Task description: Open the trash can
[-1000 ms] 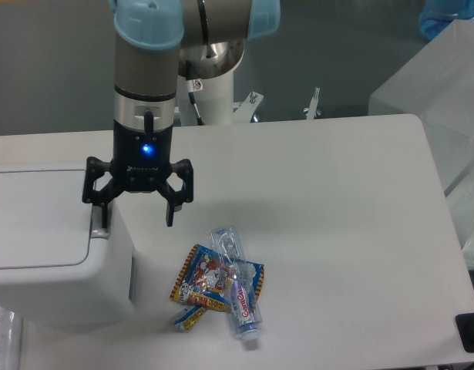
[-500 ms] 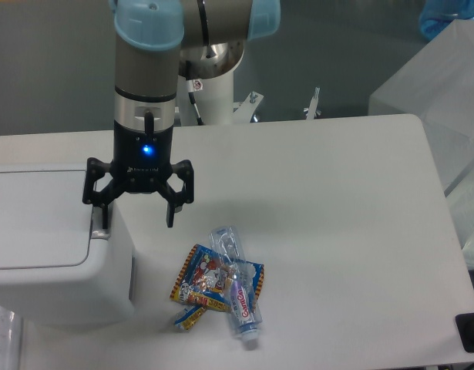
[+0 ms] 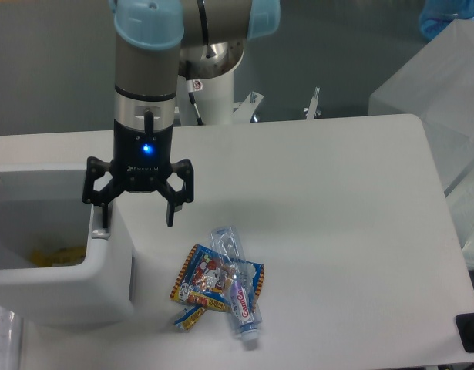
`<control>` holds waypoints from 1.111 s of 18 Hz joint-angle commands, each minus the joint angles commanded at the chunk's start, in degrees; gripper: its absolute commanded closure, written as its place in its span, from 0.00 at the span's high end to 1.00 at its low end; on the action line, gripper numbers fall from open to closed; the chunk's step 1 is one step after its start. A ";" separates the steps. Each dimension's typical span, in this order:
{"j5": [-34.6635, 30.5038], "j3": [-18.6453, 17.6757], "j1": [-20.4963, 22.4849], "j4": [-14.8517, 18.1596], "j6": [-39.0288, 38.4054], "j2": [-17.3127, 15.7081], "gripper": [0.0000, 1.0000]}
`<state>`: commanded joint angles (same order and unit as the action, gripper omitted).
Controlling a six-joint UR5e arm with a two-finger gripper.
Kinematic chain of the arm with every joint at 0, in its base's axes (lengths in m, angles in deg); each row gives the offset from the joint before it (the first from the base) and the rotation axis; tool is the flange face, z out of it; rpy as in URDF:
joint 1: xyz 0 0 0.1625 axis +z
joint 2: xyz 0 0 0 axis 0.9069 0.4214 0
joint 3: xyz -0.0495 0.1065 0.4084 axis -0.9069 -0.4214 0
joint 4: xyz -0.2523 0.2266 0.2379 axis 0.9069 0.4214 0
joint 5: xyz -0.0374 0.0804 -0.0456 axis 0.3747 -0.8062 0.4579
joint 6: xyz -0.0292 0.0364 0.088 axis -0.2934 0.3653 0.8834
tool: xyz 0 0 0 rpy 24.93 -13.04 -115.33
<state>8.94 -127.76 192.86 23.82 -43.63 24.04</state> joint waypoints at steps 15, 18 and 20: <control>-13.45 7.13 20.11 7.11 38.20 -0.09 1.00; -13.45 6.51 25.30 8.26 48.57 -0.09 1.00; -13.45 5.90 27.85 8.26 53.68 -0.17 1.00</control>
<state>-4.51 -121.86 220.72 32.08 10.05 23.87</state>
